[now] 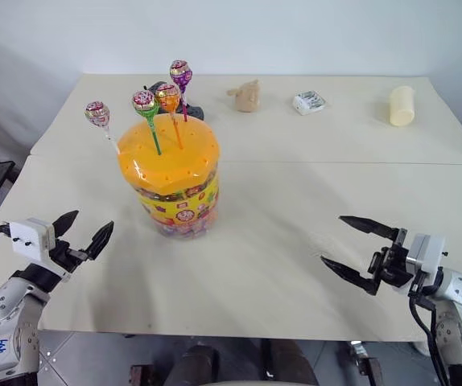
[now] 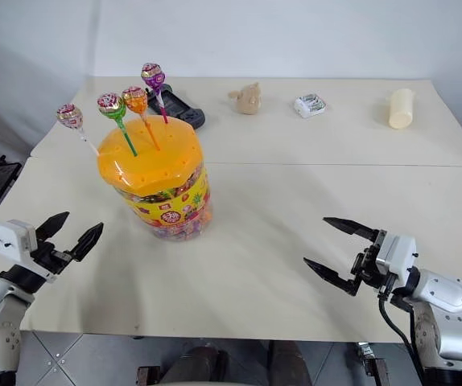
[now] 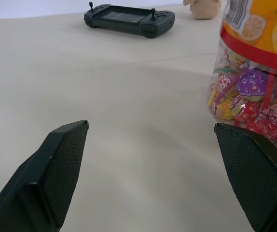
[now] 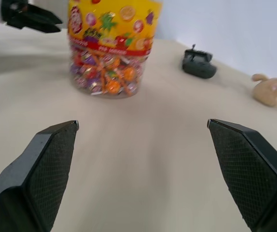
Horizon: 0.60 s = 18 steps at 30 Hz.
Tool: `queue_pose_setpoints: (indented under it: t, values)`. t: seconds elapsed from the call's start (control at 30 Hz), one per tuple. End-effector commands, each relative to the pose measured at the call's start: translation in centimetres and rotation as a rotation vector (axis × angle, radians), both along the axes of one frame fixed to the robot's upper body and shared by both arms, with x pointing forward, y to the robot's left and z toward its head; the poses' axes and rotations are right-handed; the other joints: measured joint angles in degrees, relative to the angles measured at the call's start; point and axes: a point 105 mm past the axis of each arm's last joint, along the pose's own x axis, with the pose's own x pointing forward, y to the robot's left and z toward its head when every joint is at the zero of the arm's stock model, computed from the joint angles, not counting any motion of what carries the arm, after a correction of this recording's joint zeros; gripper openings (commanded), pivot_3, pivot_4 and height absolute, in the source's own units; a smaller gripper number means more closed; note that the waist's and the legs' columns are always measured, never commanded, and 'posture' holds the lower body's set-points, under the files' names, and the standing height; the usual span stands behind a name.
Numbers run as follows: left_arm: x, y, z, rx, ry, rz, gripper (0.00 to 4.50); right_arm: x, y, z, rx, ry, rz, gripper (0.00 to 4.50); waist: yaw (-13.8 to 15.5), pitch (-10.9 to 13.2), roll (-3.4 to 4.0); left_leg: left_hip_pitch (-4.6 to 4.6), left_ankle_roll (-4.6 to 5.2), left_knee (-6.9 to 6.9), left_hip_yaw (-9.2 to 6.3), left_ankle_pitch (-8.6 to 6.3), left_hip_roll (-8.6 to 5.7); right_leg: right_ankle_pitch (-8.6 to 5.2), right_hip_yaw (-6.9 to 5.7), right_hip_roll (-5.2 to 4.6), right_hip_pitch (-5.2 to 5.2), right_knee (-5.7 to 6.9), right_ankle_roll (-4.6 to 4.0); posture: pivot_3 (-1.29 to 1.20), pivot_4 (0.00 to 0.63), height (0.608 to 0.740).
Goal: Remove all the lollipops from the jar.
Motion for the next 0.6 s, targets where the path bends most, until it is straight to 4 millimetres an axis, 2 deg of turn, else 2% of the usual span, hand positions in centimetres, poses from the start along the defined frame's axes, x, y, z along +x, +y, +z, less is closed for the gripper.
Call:
queue_pose_setpoints:
  t: [0.03, 0.1, 0.17, 0.2, 0.23, 0.27, 0.33, 0.4, 0.47, 0.53, 0.57, 0.6]
  values:
    - [-0.2, -0.2, 1.2, 0.021, -0.037, -0.032, 4.43, -0.5, 0.4, 0.5, -0.014, -0.015, 0.060, 4.50, 0.0, 0.0, 0.00, 0.00, 0.00, 0.00, 0.00, 0.00, 0.01, 0.00, 0.00, 0.00, 0.00, 0.00, 0.00, 0.00, 0.150, 0.740]
    - [-0.8, 0.1, 2.4, -0.021, -0.098, -0.063, 4.43, -0.5, 1.1, 1.1, 0.027, -0.002, 0.096, 4.50, -0.1, 0.0, 0.00, 0.00, -0.02, 0.00, 0.00, -0.01, 0.03, 0.00, 0.00, 0.01, 0.00, -0.01, 0.00, 0.00, 0.150, 0.740]
    - [-2.4, 2.2, 5.1, -0.105, -0.171, -0.140, 4.43, 0.0, 2.4, 4.4, 0.172, -0.024, 0.149, 4.50, -0.5, 0.0, -0.04, 0.00, -0.04, 0.00, 0.00, -0.02, 0.07, 0.00, 0.00, 0.02, 0.00, -0.01, -0.01, 0.00, 0.150, 0.740]
    - [-2.8, 3.0, 6.0, -0.136, -0.190, -0.151, 4.43, 0.2, 2.8, 5.4, 0.214, -0.030, 0.162, 4.50, -0.9, 0.1, -0.08, -0.04, -0.09, 0.04, 0.06, -0.05, 0.17, -0.01, 0.03, 0.07, -0.06, 0.00, -0.02, 0.00, 0.150, 0.740]
    - [-3.0, 4.0, 6.5, -0.148, -0.194, -0.139, 4.43, 0.2, 3.1, 6.5, 0.262, -0.054, 0.185, 4.50, -1.0, 0.1, -0.08, -0.06, -0.16, 0.06, 0.07, -0.06, 0.28, -0.01, 0.02, 0.15, -0.09, 0.02, -0.03, 0.00, 0.150, 0.740]
    - [-3.4, 4.4, 7.1, -0.160, -0.183, -0.173, 4.43, 0.2, 3.3, 7.9, 0.310, -0.082, 0.219, 4.50, -1.1, 0.1, -0.08, -0.03, -0.21, 0.06, 0.06, -0.07, 0.37, -0.03, 0.00, 0.22, -0.07, 0.00, -0.07, 0.00, 0.150, 0.740]
    - [-3.9, 4.6, 7.9, -0.170, -0.169, -0.233, 4.43, 0.1, 3.7, 9.5, 0.360, -0.106, 0.263, 4.50, -1.2, 0.0, -0.03, 0.00, -0.28, 0.04, 0.03, -0.11, 0.46, -0.07, -0.05, 0.31, -0.05, 0.01, -0.14, 0.00, 0.150, 0.740]
    - [-5.2, 6.9, 9.3, -0.263, -0.178, -0.244, 4.43, -0.4, 4.1, 11.9, 0.384, -0.151, 0.324, 4.50, -1.1, 0.0, 0.03, 0.04, -0.20, 0.00, 0.03, -0.18, 0.44, -0.10, -0.04, 0.29, -0.01, 0.01, -0.20, 0.00, 0.150, 0.740]
    - [-6.3, 8.4, 9.7, -0.297, -0.186, -0.236, 4.43, -0.7, 4.4, 13.2, 0.383, -0.173, 0.348, 4.50, -1.3, 0.0, 0.03, -0.05, -0.16, 0.05, 0.03, -0.22, 0.43, -0.10, -0.05, 0.29, -0.08, 0.13, -0.20, 0.00, 0.150, 0.740]
    - [-6.6, 8.7, 9.2, -0.277, -0.159, -0.236, 4.43, -1.0, 4.5, 13.5, 0.371, -0.170, 0.359, 4.50, -1.3, 0.0, 0.03, -0.06, -0.13, 0.01, 0.02, -0.28, 0.44, -0.10, -0.07, 0.31, -0.10, 0.12, -0.20, 0.00, 0.150, 0.740]
    - [-6.7, 8.6, 8.9, -0.262, -0.145, -0.249, 4.43, -1.0, 4.5, 13.7, 0.363, -0.172, 0.358, 4.50, -1.2, 0.0, 0.02, -0.06, -0.10, 0.01, 0.02, -0.31, 0.43, -0.10, -0.07, 0.30, -0.07, 0.08, -0.20, 0.00, 0.150, 0.740]
    - [-6.6, 7.5, 9.1, -0.241, -0.149, -0.302, 4.43, -1.2, 4.7, 13.5, 0.310, -0.173, 0.364, 4.50, -1.2, 0.0, 0.01, -0.07, -0.06, 0.01, 0.02, -0.35, 0.43, -0.10, -0.08, 0.29, -0.04, 0.04, -0.20, 0.00, 0.150, 0.740]
